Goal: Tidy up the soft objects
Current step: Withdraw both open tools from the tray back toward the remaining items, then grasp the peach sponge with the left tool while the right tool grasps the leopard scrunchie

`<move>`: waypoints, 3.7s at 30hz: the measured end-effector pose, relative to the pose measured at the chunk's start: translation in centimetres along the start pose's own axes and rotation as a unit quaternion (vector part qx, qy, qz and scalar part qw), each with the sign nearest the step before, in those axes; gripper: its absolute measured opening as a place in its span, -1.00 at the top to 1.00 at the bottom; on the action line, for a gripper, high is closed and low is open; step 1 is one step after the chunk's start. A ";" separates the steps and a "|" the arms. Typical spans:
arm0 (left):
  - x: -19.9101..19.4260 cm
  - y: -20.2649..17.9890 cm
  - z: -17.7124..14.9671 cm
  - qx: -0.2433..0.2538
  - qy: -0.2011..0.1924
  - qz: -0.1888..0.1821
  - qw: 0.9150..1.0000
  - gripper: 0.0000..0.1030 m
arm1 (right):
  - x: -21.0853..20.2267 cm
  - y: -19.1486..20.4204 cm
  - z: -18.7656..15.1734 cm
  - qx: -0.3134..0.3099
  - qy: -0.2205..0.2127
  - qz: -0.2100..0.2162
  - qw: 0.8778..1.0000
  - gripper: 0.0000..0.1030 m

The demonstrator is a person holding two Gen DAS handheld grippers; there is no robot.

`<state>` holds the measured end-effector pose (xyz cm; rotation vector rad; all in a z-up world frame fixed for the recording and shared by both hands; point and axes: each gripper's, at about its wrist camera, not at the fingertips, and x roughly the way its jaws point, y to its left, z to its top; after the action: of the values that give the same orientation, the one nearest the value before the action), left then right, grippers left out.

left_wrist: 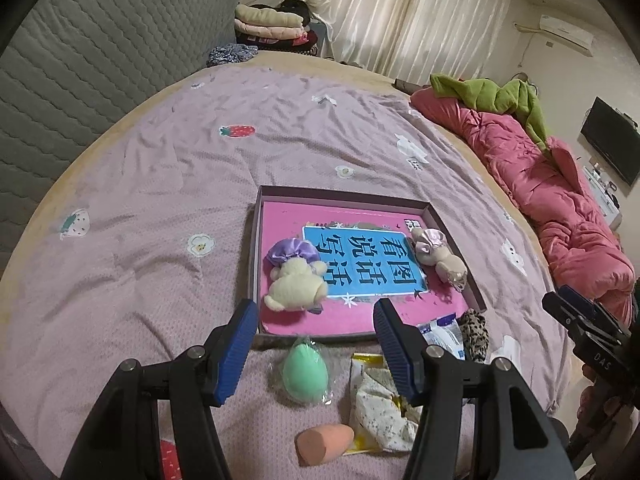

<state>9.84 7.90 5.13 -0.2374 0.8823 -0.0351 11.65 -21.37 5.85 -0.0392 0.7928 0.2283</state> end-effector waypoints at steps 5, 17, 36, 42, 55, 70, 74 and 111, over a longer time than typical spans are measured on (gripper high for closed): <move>-0.6 -0.3 -0.8 0.003 0.001 -0.003 1.000 -0.16 | -0.8 0.5 -0.4 -0.005 -0.002 0.003 1.000 -0.37; -1.3 -0.7 -2.3 0.011 0.008 -0.007 1.000 -0.16 | -1.8 0.9 -1.3 -0.007 -0.003 0.009 1.000 -0.37; 0.2 -0.3 -6.6 0.025 0.058 0.000 0.998 -0.16 | -0.9 1.4 -5.6 -0.012 0.039 0.017 0.999 -0.38; 1.2 -0.5 -8.2 0.037 0.077 0.006 0.996 -0.16 | -0.2 1.7 -6.4 -0.005 0.053 0.025 0.998 -0.38; 3.2 -0.6 -10.3 0.049 0.112 -0.006 0.993 -0.16 | 1.4 1.7 -7.1 0.011 0.075 0.024 0.997 -0.38; 6.0 0.2 -11.3 0.045 0.145 -0.019 0.988 -0.16 | 3.2 2.5 -7.2 0.006 0.090 0.029 0.996 -0.38; 6.5 0.1 -11.3 0.052 0.142 -0.025 0.988 -0.16 | 3.7 2.5 -7.0 0.006 0.093 0.027 0.995 -0.38; 7.6 1.6 -10.7 0.007 0.123 -0.096 0.988 0.16 | 7.4 1.8 -5.2 0.043 0.082 0.037 0.995 0.78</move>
<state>6.35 6.48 -7.52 -0.3080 1.1023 -0.2537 12.62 -18.81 -2.92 0.0538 0.9682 0.2624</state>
